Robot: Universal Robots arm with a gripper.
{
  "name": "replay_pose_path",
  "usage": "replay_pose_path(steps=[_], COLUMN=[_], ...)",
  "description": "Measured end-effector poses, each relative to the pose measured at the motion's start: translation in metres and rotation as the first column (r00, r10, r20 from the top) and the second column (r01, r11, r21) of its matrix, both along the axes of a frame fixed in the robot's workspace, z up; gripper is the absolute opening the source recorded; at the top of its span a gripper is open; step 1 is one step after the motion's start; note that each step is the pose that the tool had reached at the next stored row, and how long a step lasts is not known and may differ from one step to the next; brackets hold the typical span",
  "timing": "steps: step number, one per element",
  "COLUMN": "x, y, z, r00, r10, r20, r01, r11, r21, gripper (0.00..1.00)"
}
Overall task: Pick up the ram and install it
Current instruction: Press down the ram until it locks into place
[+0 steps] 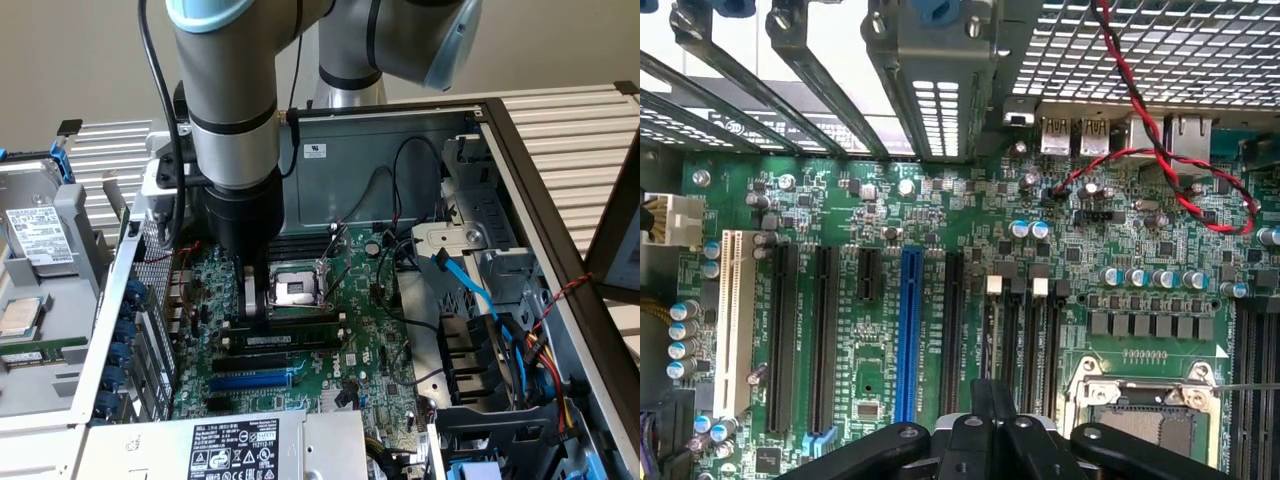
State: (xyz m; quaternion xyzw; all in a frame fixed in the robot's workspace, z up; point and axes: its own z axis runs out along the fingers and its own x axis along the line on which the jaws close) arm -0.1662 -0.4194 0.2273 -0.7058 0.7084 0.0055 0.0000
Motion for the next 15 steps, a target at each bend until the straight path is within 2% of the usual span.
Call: replay_pose_path(steps=[4,5,10,12,15], x=[0.0,0.0,0.001,0.004,0.015], y=[0.0,0.0,-0.0041,-0.0047,-0.0053], z=[-0.0011,0.0004,0.0148,0.0171,0.0176], r00=[1.0,1.0,1.0,1.0,1.0], r10=[0.0,0.0,0.0,0.0,0.0], r20=[0.0006,0.0024,-0.0001,-0.0001,-0.0007], r01=[0.0,0.0,0.0,0.0,0.0], r11=[1.0,1.0,1.0,0.9999,0.9998], r21=[0.0009,0.0038,0.0098,0.0164,0.0219], gripper=[0.11,0.11,0.11,0.11,0.11])
